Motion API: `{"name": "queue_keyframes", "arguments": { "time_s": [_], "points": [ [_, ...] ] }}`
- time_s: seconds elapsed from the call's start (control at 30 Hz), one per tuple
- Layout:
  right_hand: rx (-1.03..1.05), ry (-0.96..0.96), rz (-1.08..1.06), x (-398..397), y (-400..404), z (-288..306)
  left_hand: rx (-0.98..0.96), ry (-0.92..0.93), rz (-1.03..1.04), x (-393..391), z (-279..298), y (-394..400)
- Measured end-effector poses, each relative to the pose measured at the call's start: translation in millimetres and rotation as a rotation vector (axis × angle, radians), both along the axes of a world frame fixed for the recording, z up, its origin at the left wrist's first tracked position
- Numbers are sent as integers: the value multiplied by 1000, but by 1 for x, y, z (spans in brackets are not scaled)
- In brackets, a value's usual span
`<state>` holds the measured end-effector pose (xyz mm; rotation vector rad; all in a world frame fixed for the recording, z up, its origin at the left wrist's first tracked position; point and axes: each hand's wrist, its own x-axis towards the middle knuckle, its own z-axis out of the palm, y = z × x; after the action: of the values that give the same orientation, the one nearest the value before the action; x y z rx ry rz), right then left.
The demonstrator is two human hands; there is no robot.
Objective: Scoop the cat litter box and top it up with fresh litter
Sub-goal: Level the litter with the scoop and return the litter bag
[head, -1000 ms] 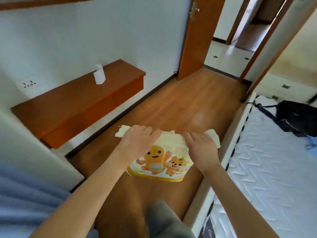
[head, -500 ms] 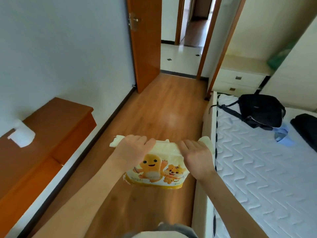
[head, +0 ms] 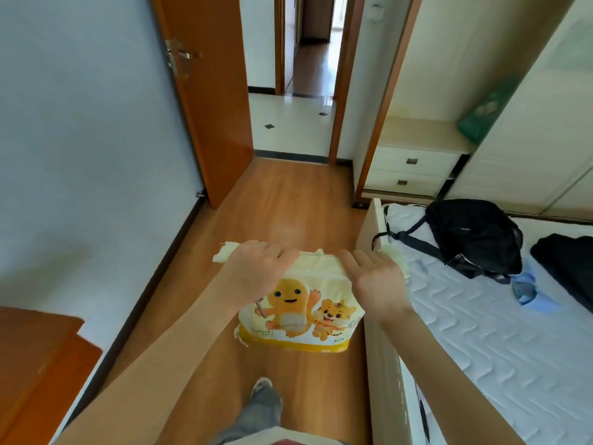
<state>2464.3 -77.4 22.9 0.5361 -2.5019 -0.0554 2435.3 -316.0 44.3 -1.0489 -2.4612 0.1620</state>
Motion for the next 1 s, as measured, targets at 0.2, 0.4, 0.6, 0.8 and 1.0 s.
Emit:
{"name": "queue_keyframes", "arguments": {
  "time_s": [0.2, 0.4, 0.6, 0.8, 1.0],
  "points": [
    [-26, 26, -141, -124, 1, 15, -38, -47, -101, -163, 12, 11],
    [-24, -24, -255, -243, 23, 19, -59, -55, -177, -299, 22, 43],
    [-20, 19, -260, -375, 79, 9, -60, -75, -223, -440, 7, 104],
    [-36, -20, -251, -515, 172, -2, -63, -143, -246, -578, 8, 195],
    [-82, 6, -324, -621, 253, 13, -55, -175, -272, -693, 26, 285]
  ]
}}
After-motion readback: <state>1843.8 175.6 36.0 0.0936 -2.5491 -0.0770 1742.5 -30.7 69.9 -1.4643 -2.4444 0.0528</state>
